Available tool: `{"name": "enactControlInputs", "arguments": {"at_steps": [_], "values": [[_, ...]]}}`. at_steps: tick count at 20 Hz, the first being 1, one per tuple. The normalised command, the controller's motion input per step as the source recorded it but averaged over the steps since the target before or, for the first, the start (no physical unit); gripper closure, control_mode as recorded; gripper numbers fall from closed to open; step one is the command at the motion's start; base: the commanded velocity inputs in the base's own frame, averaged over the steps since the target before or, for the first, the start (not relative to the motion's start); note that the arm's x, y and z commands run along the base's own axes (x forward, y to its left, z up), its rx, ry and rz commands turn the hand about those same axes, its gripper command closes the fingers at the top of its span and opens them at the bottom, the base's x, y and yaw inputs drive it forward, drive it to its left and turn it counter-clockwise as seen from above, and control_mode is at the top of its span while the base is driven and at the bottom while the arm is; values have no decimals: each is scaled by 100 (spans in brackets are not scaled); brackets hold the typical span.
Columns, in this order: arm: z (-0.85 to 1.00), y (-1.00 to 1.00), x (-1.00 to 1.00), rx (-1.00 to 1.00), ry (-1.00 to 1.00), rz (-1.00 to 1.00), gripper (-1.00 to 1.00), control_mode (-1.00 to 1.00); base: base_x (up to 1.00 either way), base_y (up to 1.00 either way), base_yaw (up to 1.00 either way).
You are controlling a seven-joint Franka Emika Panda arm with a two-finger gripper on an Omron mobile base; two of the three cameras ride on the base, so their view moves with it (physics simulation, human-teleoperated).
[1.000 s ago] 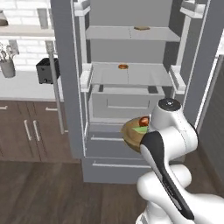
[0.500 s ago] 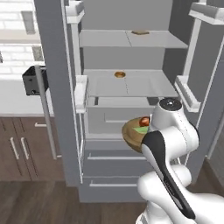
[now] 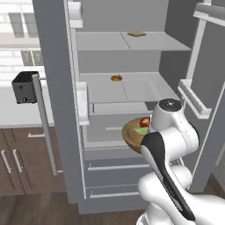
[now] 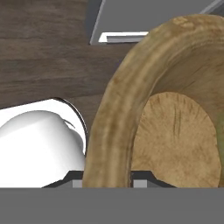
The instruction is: Pick the chicken drumstick and corn from their plates and place them in the bowl. Then put the bowl in the fridge.
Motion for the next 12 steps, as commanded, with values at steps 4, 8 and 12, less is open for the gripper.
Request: {"name": "enactControlInputs", "arguments": {"at_steps": [4,8,12], "values": [[0,0,0,0,0,0,100,100,41,16,-17],[0,0,0,0,0,0,100,100,44,17,-13],[0,0,0,0,0,0,100,100,31,44,-24]]}}
